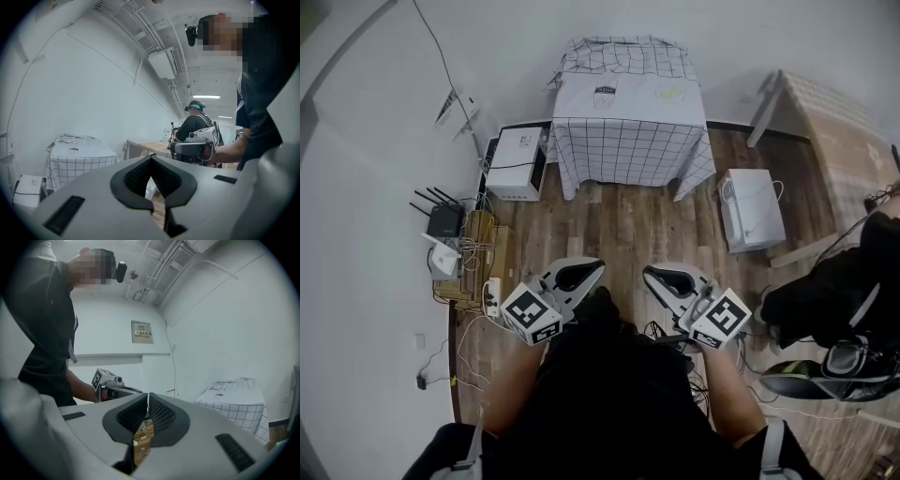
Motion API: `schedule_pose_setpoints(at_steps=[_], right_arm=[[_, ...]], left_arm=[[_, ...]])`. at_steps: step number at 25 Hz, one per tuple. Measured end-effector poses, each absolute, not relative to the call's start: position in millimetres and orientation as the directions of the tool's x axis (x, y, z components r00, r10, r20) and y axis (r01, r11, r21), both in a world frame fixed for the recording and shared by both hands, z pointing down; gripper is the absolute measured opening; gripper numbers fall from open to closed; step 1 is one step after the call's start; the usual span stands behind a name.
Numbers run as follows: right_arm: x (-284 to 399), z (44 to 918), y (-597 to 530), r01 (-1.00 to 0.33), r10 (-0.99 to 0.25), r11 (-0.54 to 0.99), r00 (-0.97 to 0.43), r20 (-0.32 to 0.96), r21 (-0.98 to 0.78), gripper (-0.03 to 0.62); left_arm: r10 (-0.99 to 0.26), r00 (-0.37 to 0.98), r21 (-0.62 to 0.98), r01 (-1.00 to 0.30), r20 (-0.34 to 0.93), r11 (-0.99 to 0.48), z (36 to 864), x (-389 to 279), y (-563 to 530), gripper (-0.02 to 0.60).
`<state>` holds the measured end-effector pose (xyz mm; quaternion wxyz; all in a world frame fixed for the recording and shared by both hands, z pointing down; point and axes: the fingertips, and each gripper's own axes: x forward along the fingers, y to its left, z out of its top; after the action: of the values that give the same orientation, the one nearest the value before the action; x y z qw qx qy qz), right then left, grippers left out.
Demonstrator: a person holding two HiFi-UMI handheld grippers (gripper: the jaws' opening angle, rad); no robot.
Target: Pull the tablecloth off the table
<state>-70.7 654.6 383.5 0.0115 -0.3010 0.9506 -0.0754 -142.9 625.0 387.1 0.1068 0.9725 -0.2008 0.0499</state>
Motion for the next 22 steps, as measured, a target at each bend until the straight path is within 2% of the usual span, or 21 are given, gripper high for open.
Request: schedule_pose_setpoints(at_steps=[10,22], right_arm=[[-58.6,389.3,588.2,-0.591,-0.593,0.788,-0.804,0.045,-0.172,0.025],[-64.2,378.8,446.3,-0.617,-0.617,0.774,-0.785,0.053,-0.143,0.023]], left_arm=[[-0.368,0.923,0.21,-0.384,0.116,-0.899,396.9,-132.4,550.2,0.008],[-0.354,0.929,0.239,-0.37,0.108,-0.898,401.2,-142.0,407.8,0.008]])
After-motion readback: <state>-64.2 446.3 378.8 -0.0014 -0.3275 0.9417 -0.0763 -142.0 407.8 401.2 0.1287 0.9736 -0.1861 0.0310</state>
